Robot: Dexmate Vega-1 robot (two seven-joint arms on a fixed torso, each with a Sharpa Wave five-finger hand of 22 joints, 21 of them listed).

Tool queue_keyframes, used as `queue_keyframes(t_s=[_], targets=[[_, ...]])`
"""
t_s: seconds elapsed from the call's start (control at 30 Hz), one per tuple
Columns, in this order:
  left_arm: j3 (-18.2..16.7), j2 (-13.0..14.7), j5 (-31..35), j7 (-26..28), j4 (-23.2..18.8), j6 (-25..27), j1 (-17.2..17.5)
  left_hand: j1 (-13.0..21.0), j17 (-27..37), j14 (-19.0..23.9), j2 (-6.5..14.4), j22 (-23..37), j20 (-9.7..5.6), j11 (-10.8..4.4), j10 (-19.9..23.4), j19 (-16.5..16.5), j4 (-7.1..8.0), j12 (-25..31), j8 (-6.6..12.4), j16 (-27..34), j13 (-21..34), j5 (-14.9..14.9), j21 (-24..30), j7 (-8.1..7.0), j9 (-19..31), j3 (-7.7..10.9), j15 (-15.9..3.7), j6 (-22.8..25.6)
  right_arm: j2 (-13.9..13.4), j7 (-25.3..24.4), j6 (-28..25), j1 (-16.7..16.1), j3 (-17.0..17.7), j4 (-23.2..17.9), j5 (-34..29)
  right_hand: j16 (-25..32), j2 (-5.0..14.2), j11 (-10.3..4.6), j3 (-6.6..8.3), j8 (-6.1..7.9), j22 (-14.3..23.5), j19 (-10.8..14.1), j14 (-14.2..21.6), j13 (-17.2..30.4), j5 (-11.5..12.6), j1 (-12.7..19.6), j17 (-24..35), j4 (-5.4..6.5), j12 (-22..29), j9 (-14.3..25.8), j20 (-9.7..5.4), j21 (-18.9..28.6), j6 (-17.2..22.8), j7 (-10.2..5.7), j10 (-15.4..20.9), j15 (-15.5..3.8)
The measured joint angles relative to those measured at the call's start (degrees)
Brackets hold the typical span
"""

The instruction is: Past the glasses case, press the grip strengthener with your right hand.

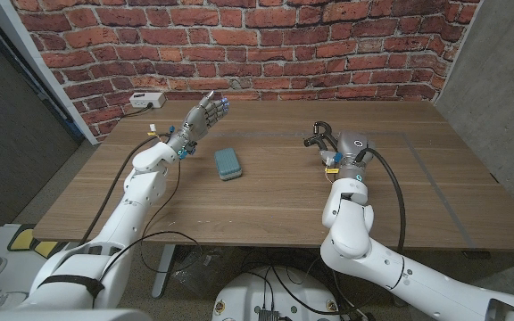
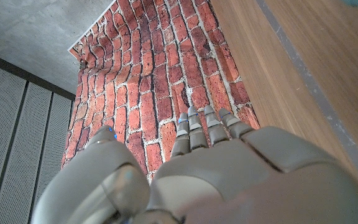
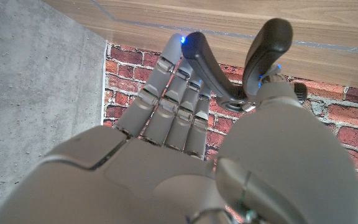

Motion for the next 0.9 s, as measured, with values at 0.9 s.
queue_keyframes(t_s=[0.9], targets=[[1.2,2.1,-0.5,2.5,-8.1,3.1,4.2,0.2,0.0,0.3,0.2,0.0,0.00,0.00,0.4,0.0,0.16,0.0,0.00,0.0,0.0,-0.4,0.0,-0.11,0.0,-0.16,0.31,0.5,-2.8,-3.9,-0.1,-0.9,-0.3,-2.7,4.3,0.1,0.03,-0.33,-0.22,0.19,0.0,0.0,-0.1,0.0,0.1,0.0,0.1,-0.25,0.2,-0.3,0.00,-0.3,0.1,-0.23,0.1,0.10]])
